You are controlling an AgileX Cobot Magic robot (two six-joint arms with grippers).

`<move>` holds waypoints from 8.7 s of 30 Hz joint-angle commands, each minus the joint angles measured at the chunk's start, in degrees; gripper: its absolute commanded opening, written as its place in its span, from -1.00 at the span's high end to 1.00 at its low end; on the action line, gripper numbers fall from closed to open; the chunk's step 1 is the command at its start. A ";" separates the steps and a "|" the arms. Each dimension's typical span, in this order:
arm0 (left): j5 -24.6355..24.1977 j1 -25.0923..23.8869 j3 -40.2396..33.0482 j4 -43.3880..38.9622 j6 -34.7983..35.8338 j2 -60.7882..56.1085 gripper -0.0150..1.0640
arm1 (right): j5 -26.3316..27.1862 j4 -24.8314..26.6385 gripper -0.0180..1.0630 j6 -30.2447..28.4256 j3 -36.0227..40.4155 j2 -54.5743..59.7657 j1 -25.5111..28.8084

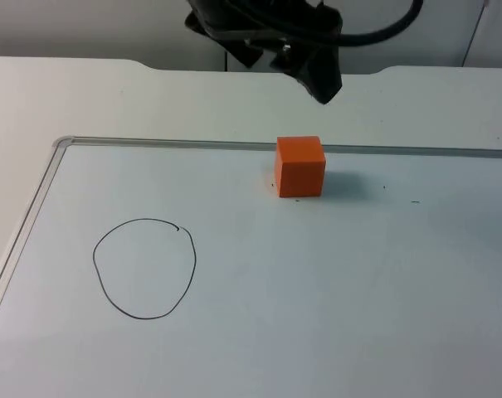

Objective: Pick up one cube with the left hand and another cube with the right hand. First place the cube in the right hand at the target position, then stack the cube in the left hand on top.

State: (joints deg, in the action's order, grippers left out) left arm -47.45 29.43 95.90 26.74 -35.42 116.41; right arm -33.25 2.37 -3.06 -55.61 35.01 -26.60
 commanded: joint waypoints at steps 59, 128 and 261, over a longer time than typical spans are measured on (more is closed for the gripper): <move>-8.38 3.69 30.06 -9.50 -20.07 28.90 -0.96 | -3.25 0.51 0.97 0.10 0.15 -0.23 -0.21; -22.51 3.46 29.95 -17.58 1.56 -6.46 0.98 | 0.09 -2.37 0.97 0.10 0.15 -0.23 -0.21; 0.68 3.23 -50.59 -22.58 27.00 -89.42 0.98 | -11.79 -2.37 0.10 -5.85 -47.31 101.89 -25.15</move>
State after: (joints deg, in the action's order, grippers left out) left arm -48.07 32.74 45.32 3.46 -8.80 27.16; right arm -44.50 0.00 -9.22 -102.95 136.86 -51.32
